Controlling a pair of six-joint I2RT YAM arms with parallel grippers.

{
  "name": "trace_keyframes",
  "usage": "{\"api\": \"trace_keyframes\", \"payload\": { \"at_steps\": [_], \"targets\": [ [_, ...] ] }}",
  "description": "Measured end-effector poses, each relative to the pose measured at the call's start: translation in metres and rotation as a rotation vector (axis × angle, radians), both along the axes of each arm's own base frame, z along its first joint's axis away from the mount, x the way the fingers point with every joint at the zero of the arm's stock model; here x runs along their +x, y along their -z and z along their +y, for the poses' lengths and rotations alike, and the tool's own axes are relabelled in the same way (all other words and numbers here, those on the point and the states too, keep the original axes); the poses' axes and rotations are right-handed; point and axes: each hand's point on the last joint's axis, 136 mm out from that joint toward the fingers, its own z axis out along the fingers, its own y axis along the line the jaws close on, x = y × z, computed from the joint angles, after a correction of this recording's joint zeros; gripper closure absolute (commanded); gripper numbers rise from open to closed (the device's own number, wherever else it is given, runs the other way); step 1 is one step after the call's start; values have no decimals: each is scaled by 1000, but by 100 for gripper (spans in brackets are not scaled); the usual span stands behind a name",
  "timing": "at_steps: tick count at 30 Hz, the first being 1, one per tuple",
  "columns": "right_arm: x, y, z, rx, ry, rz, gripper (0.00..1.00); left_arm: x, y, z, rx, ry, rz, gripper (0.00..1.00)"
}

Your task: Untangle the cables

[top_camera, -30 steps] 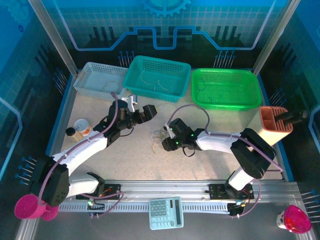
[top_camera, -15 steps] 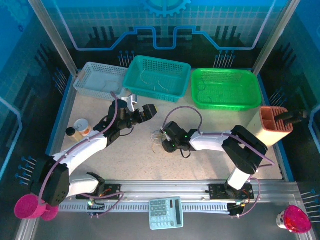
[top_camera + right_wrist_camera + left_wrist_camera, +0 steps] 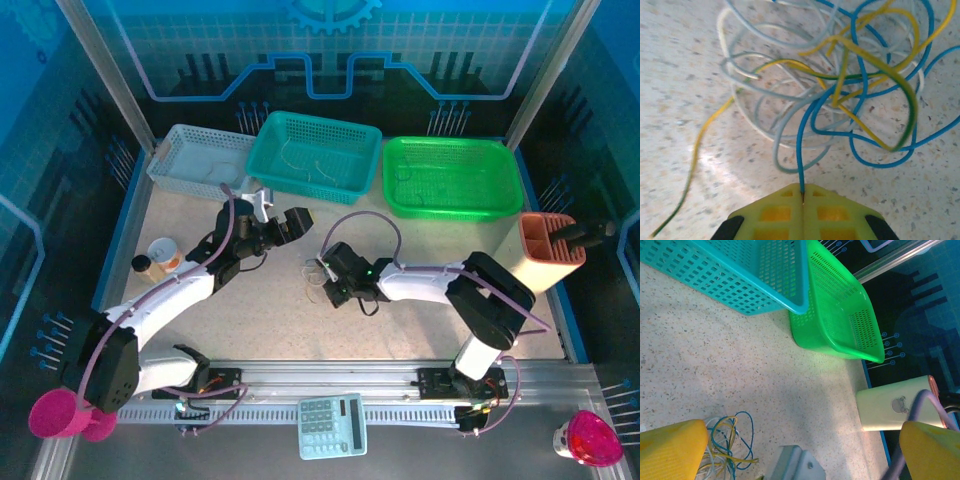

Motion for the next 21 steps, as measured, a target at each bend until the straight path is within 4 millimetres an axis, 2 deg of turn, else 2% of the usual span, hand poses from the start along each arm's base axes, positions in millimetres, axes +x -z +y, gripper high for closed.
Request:
{"api": "trace_keyframes", "payload": {
  "at_steps": [4,8,16,21],
  "targets": [
    [7,-37,7,123,-9,-2,100,0,2,1,0,-1,3,1],
    [23,-71,3,258,18,2,100,-1,6,3,2,-2,11,1],
    [42,-113,-12,459,85,39,100,-6,15,3,7,12,30,1],
    [45,-143,-6,547,68,39,100,-9,20,0,16,42,32,1]
  ]
}}
